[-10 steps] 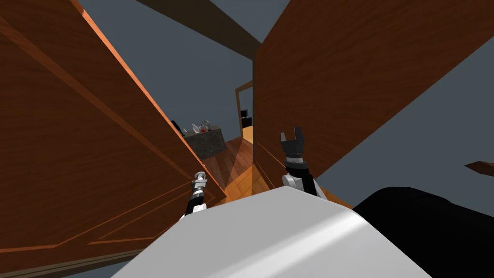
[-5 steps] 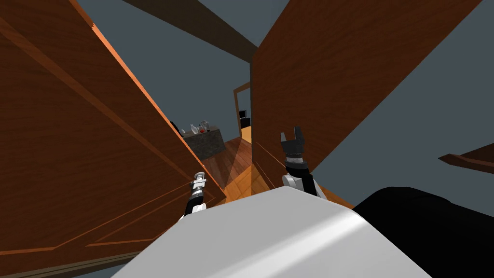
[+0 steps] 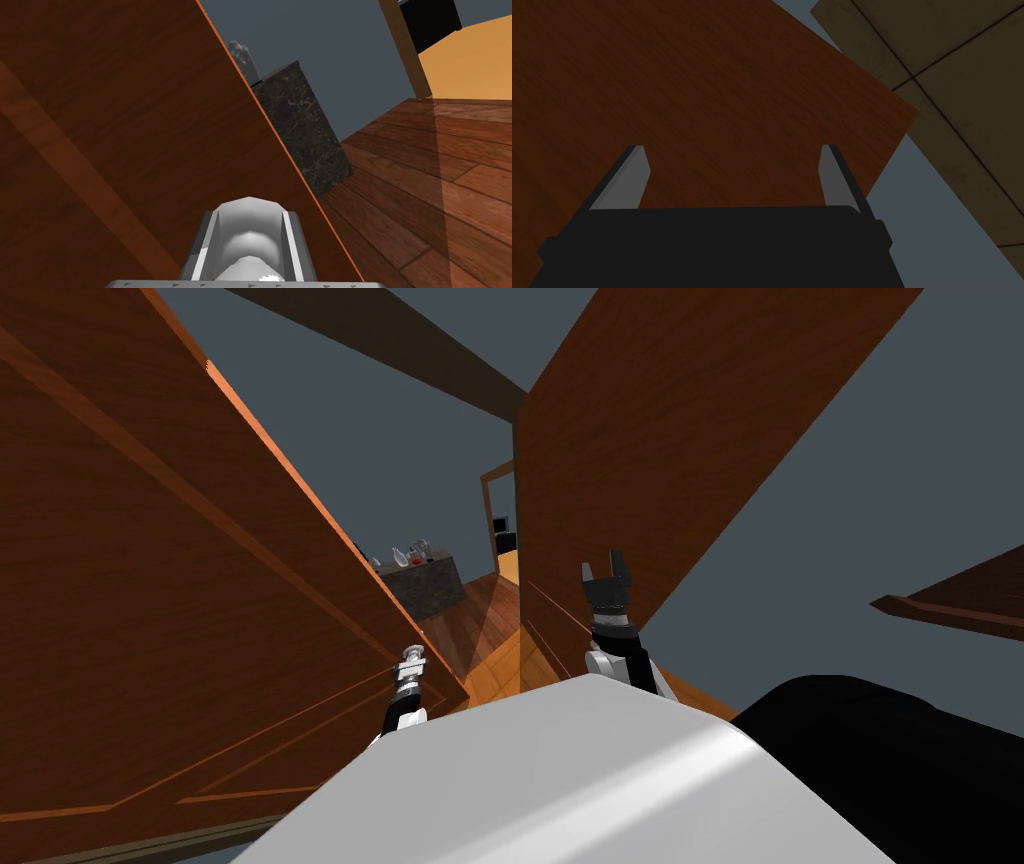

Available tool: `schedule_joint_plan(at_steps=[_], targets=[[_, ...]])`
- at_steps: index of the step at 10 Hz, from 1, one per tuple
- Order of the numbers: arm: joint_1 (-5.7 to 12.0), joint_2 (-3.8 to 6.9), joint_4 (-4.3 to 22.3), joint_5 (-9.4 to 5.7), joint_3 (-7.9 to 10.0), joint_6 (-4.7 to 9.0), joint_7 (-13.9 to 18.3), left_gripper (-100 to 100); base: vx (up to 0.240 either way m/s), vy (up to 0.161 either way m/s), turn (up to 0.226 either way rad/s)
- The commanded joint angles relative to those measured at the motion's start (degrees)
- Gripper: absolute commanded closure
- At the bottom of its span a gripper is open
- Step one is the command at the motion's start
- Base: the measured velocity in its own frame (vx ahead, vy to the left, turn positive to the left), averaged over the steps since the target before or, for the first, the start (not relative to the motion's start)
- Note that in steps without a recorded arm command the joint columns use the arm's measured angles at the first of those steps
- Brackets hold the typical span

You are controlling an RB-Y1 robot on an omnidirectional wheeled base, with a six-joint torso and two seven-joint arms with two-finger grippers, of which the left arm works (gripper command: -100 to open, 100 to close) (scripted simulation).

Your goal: Pull the door open

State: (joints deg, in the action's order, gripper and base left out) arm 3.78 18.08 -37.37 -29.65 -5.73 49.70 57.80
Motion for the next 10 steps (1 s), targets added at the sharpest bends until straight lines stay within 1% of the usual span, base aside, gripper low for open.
schedule_joint_plan(at_steps=[1,3,4,9,10], targets=[[-0.44,-0.33,0.9,-0.42,-0.24,-0.41,2.1,100,-0.042,0.009,-0.034],[-0.49,-0.16,0.9,-1.68,-0.56,-0.43,5.7,100,-0.053,0.007,-0.057],[-0.49,-0.16,0.9,-1.68,-0.56,-0.43,6.5,100,-0.044,0.005,-0.021],[-0.61,0.2,0.8,-4.25,-1.21,-0.46,15.7,100,-0.048,0.011,-0.051],[-0.61,0.2,0.8,-4.25,-1.21,-0.46,16.2,100,-0.045,0.013,-0.022]])
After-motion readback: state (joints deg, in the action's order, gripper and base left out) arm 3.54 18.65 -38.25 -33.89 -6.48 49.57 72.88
